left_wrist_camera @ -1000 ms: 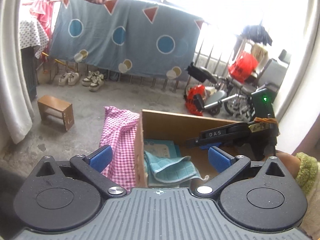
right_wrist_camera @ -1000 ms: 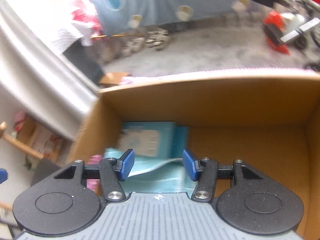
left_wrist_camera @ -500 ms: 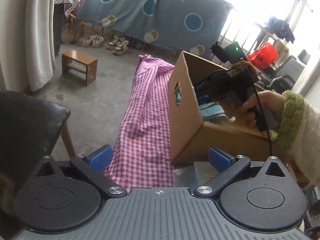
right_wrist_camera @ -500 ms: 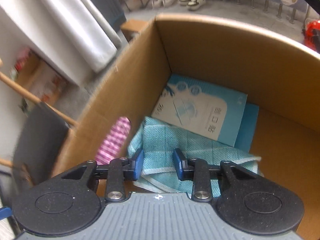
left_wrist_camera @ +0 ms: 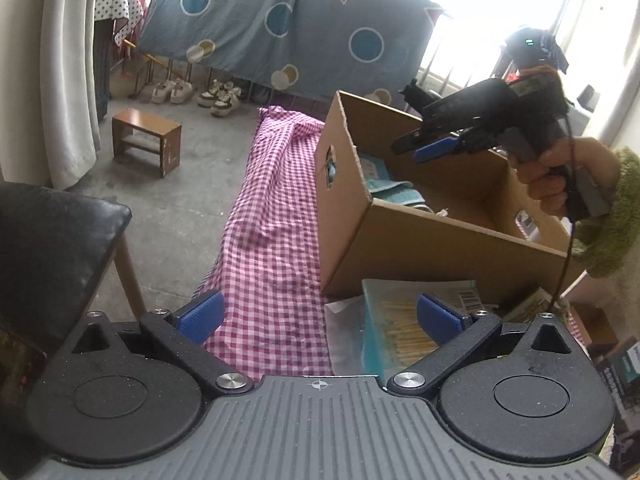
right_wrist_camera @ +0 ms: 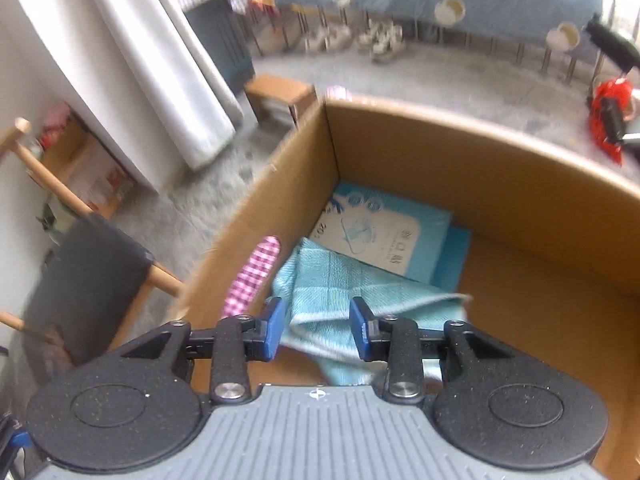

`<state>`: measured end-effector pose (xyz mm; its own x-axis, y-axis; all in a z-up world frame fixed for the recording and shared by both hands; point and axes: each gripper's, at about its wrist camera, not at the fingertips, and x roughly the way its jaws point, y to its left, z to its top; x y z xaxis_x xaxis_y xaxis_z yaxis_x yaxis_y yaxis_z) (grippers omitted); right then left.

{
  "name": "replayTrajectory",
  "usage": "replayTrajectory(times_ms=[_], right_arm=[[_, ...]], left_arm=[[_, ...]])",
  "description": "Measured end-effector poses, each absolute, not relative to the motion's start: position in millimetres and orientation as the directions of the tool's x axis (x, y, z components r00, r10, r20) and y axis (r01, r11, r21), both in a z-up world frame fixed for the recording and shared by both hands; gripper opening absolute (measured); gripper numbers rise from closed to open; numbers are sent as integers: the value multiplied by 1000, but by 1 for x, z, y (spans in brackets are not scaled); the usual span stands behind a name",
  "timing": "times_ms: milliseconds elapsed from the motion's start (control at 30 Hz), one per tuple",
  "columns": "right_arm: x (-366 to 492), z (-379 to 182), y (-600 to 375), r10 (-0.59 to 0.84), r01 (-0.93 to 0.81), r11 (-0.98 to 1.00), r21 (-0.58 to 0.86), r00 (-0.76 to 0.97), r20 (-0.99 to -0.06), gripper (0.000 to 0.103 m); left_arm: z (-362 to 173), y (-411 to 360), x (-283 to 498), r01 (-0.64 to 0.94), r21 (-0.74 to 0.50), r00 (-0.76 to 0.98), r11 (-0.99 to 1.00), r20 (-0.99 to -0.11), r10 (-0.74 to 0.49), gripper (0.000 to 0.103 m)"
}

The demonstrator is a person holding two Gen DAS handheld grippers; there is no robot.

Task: Organize soft objects
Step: 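Move the right gripper back toward the cotton-swab packet on the table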

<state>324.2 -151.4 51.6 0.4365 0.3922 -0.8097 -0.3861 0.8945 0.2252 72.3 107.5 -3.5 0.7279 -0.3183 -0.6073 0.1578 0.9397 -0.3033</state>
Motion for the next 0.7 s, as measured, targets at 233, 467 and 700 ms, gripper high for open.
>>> replayTrajectory(times_ms=[233,467,700], right_arm=[[216,106,-215,488,-397,867,302,551,-677,85],[144,81,-238,546,-333,836,435,580,-605,86],[113,32,-229,534,-244,831,501,605,-591,66]], left_arm=[[-8,81,63,266,-332,683,905,-598,-420,103],[-19,53,59,322,-310,635,895,-630,-447,103],[-31,40,70,334,-316,591,888,-664,-458,102]])
